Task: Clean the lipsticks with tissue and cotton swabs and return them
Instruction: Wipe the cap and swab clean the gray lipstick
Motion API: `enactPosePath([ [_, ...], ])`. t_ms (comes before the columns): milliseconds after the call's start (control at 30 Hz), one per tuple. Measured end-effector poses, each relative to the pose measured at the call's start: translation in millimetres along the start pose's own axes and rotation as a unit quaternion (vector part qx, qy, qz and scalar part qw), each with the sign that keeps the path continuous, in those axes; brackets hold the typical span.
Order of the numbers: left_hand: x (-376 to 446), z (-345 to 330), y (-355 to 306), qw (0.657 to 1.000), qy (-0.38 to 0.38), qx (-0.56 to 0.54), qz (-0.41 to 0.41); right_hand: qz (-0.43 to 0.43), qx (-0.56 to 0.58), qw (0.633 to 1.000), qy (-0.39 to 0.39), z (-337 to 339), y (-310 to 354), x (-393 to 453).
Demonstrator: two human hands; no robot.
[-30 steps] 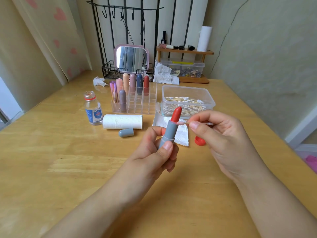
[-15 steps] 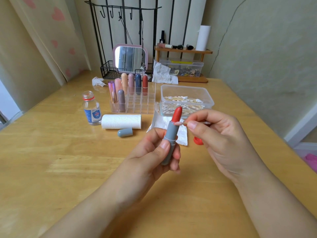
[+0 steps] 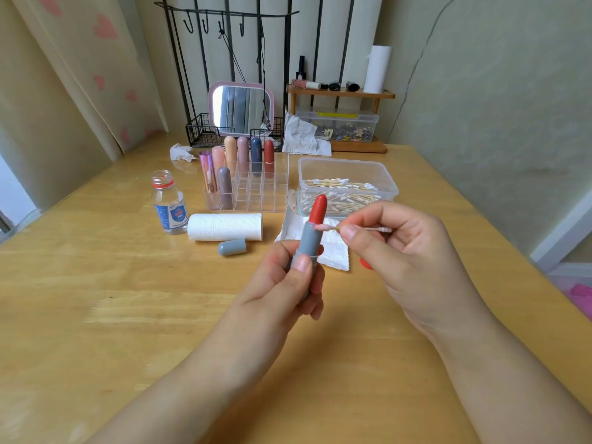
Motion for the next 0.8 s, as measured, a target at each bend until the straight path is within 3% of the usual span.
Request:
enactPosePath([
  [800, -0.4, 0.7, -2.5, 1.000, 0.019, 0.009, -0.006, -0.002, 0.017, 1.000, 0.017, -1.3, 4.4, -1.3],
])
Point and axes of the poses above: each hand's wrist, its own x-axis towards the middle knuckle, its own z-axis out of the back of the hand, y = z × x, the point moved 7 cm from there along x, towards the middle knuckle, and after that the axes turned 14 degrees about -x, right-handed, at the moved point
